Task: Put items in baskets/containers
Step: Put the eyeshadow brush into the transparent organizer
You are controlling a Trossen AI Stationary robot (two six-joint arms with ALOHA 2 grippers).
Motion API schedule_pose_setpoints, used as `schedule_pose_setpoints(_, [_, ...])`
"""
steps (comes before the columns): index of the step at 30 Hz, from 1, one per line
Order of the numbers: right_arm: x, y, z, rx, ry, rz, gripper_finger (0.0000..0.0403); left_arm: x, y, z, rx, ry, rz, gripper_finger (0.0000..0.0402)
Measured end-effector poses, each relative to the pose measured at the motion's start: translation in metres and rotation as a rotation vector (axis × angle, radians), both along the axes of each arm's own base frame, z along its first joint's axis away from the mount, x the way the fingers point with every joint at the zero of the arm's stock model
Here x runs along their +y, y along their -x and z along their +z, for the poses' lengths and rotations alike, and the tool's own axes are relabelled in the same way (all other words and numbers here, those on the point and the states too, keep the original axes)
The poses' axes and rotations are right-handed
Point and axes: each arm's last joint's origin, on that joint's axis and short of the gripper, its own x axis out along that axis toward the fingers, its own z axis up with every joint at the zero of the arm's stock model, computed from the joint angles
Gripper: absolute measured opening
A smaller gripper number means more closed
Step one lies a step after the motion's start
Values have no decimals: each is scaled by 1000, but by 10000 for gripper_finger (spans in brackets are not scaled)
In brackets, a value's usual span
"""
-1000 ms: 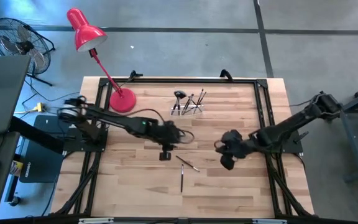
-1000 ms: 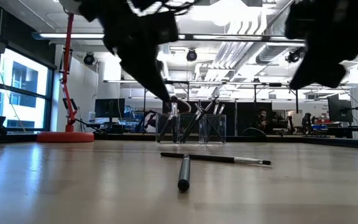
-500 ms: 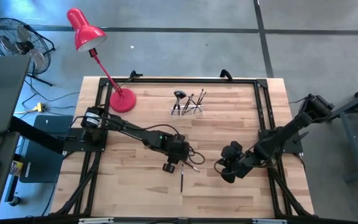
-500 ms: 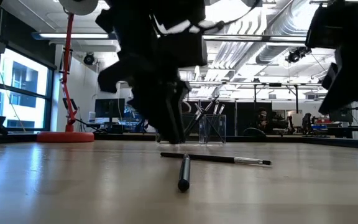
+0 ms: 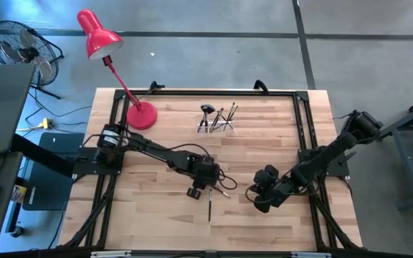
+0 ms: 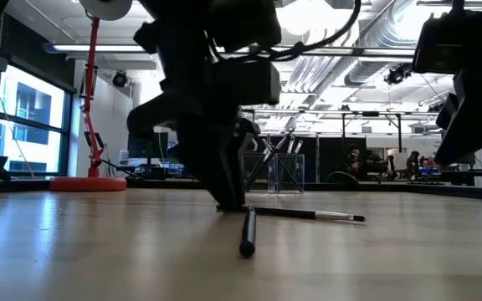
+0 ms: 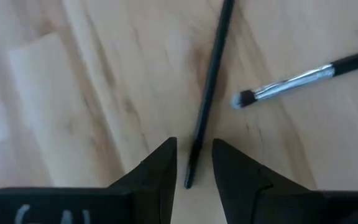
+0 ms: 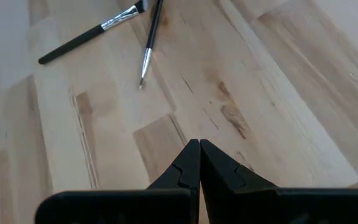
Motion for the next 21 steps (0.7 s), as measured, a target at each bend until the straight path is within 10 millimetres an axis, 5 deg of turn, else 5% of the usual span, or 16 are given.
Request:
schedule_pose_setpoints(6, [0, -1, 1, -14, 0, -3, 0, -6, -2, -17, 49, 51, 132, 94])
schedule_pose_setpoints(12, [-3, -5, 4, -94, 134, -21, 9, -5, -2, -18, 59, 111, 290, 16])
schedule_pose_setpoints(21, [-28, -24, -10, 18, 268, 127, 78, -6, -5, -18, 37, 176, 416, 5])
